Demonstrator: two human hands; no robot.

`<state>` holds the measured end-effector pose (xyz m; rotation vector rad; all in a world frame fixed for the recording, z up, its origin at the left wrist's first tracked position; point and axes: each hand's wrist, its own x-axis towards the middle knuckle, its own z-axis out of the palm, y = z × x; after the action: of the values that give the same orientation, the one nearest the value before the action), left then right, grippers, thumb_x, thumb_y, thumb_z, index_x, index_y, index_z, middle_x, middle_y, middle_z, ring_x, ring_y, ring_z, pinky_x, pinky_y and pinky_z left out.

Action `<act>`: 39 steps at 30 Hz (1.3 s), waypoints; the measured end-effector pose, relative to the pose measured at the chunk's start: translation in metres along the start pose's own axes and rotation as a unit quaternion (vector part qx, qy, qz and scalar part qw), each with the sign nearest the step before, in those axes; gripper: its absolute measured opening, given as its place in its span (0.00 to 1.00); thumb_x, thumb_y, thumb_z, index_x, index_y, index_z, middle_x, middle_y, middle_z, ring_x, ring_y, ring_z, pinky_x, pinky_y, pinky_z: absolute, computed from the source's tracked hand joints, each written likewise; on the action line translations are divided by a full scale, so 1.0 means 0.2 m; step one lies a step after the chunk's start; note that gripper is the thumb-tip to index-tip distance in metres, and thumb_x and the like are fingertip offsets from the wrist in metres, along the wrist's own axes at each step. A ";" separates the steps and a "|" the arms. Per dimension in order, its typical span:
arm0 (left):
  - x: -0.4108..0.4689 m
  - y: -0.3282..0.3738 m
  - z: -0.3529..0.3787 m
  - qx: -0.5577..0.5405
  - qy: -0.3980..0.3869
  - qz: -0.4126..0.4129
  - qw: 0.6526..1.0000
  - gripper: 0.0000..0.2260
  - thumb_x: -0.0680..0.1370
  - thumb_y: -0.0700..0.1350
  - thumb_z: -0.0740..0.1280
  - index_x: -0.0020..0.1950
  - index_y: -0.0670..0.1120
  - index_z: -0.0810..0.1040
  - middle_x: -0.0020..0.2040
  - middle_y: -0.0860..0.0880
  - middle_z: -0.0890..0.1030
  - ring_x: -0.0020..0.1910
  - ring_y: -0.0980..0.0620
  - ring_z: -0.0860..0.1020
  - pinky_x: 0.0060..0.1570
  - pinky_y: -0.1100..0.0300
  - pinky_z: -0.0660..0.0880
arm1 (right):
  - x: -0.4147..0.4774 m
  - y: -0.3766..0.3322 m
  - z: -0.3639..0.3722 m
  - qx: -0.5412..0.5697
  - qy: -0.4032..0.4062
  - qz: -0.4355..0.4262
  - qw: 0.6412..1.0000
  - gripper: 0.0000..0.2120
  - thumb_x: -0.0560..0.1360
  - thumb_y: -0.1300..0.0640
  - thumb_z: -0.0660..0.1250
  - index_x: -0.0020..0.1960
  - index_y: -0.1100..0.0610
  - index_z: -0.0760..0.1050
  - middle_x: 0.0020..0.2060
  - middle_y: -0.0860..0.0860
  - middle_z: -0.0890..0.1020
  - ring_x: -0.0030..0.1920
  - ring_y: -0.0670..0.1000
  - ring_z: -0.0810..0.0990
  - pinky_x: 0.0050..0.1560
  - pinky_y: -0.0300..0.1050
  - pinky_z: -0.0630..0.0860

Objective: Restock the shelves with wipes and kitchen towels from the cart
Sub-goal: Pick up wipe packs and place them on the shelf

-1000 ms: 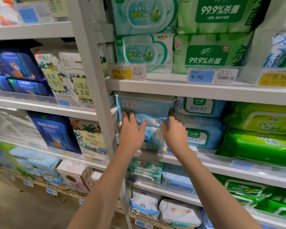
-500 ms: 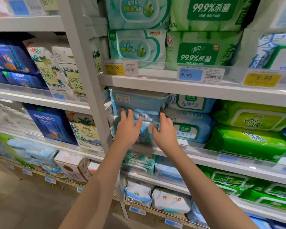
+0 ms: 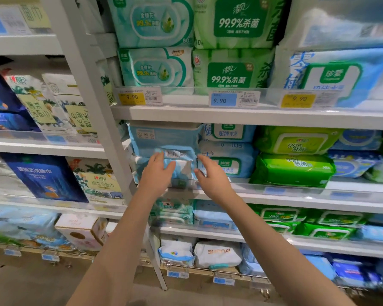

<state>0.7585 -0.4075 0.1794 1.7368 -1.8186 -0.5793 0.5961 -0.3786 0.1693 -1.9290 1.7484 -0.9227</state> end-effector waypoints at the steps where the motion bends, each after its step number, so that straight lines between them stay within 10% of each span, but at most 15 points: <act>1: -0.02 0.01 -0.01 -0.005 -0.009 0.006 1.000 0.26 0.82 0.52 0.57 0.77 0.43 0.58 0.77 0.46 0.58 0.75 0.46 0.59 0.71 0.51 0.58 | -0.04 0.00 -0.01 0.008 0.012 0.013 1.000 0.22 0.81 0.54 0.59 0.74 0.55 0.62 0.71 0.52 0.69 0.70 0.52 0.67 0.66 0.45 0.65; 15: -0.42 0.40 0.26 -0.135 -0.175 0.153 0.963 0.13 0.81 0.48 0.60 0.62 0.45 0.76 0.58 0.48 0.78 0.52 0.53 0.74 0.51 0.61 0.68 | -0.71 0.14 -0.40 0.000 0.185 0.154 0.971 0.12 0.80 0.55 0.63 0.56 0.59 0.80 0.46 0.54 0.84 0.48 0.54 0.81 0.47 0.46 0.74; 39: -1.80 1.89 1.93 -0.022 -0.477 0.390 0.788 0.16 0.81 0.49 0.61 0.67 0.44 0.73 0.64 0.47 0.75 0.62 0.49 0.73 0.61 0.58 0.67 | -2.59 1.39 -1.58 -0.007 0.377 0.489 0.786 0.11 0.80 0.56 0.62 0.57 0.58 0.79 0.47 0.48 0.81 0.49 0.47 0.78 0.47 0.37 0.68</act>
<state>0.2233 -0.0482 0.0996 0.4316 -2.8792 -1.2151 0.1715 0.1319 0.0981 -0.3394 2.7018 -1.2630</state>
